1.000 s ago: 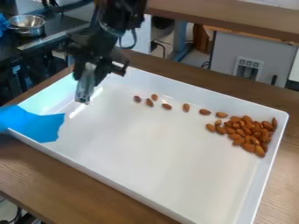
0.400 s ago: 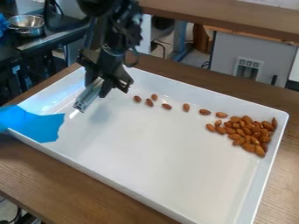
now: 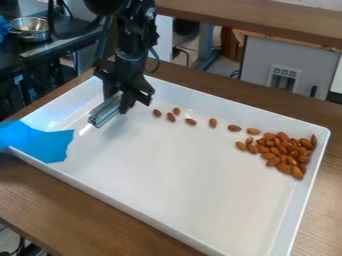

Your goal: Sweep into pile

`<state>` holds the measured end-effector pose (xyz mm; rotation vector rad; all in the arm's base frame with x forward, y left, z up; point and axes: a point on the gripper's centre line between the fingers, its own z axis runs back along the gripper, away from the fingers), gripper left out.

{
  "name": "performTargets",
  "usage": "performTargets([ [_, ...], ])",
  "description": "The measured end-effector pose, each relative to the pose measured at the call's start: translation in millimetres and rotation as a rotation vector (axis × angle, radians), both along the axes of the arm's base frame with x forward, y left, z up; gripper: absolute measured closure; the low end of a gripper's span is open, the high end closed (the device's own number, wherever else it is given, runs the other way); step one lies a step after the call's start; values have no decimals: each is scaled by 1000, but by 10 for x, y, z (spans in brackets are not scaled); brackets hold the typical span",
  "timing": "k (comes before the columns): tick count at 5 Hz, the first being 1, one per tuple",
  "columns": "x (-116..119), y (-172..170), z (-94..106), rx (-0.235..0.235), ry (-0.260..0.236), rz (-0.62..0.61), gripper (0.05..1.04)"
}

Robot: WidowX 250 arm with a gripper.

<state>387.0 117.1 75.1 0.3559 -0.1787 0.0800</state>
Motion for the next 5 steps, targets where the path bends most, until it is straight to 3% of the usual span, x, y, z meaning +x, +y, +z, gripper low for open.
performTargets([
  [2, 40, -176, -133, -22, -32, -19, 704],
  [4, 94, -449, -174, -71, 0, -23, 704],
  [5, 115, -773, -174, -124, 26, -47, 704],
])
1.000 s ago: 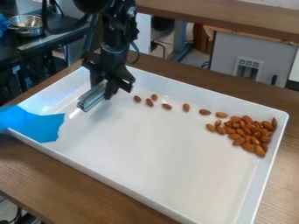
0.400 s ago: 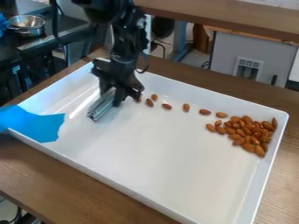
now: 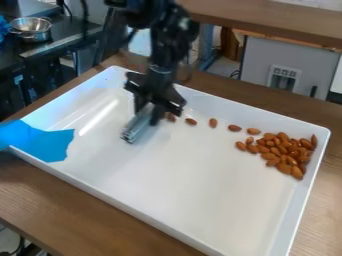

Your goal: Sweep into pile

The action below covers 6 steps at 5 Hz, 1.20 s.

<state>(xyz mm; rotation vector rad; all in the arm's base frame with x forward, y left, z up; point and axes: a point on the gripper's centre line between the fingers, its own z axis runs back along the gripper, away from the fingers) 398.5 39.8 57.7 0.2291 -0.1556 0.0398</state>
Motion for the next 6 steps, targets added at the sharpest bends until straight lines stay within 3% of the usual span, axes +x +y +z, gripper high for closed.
performTargets([
  [2, -76, -609, 0, -91, 54, -61, 704],
  [4, -171, -1451, 67, -168, 57, -165, 704],
  [6, -149, -1625, 129, -214, 68, -145, 705],
])
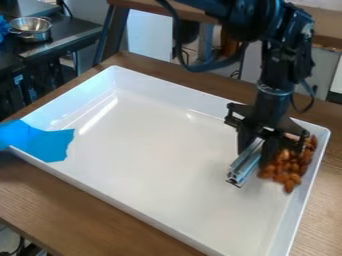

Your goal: Sweep into pile

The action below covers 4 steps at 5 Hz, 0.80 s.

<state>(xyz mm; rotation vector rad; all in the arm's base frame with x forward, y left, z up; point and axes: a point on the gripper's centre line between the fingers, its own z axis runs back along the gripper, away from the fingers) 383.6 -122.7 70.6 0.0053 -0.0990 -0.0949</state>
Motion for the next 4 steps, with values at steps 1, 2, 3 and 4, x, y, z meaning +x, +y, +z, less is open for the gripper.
performTargets([
  [1, -68, 359, 268, -33, -6, 91, 704],
  [2, -162, 947, 448, -30, -1, 226, 705],
  [3, -326, 1340, 412, -5, -39, 321, 704],
  [4, -406, 1805, 316, 4, -41, 389, 704],
])
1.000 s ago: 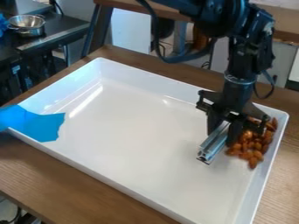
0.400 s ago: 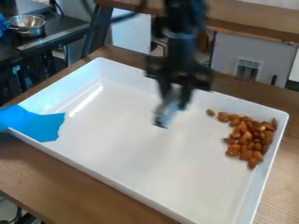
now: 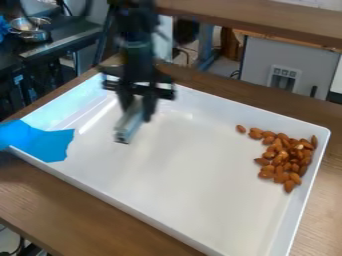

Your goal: Sweep into pile

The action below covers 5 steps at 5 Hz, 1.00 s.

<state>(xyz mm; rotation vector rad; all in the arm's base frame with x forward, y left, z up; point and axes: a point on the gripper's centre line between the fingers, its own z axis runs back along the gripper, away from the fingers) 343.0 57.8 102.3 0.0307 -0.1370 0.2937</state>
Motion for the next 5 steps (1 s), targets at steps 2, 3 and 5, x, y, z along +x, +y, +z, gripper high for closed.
performTargets([
  [2, -249, 669, -208, -6, -23, 65, 704],
  [3, -358, 738, -299, -54, -18, 137, 704],
  [5, -504, 832, -428, 21, -26, 263, 359],
])
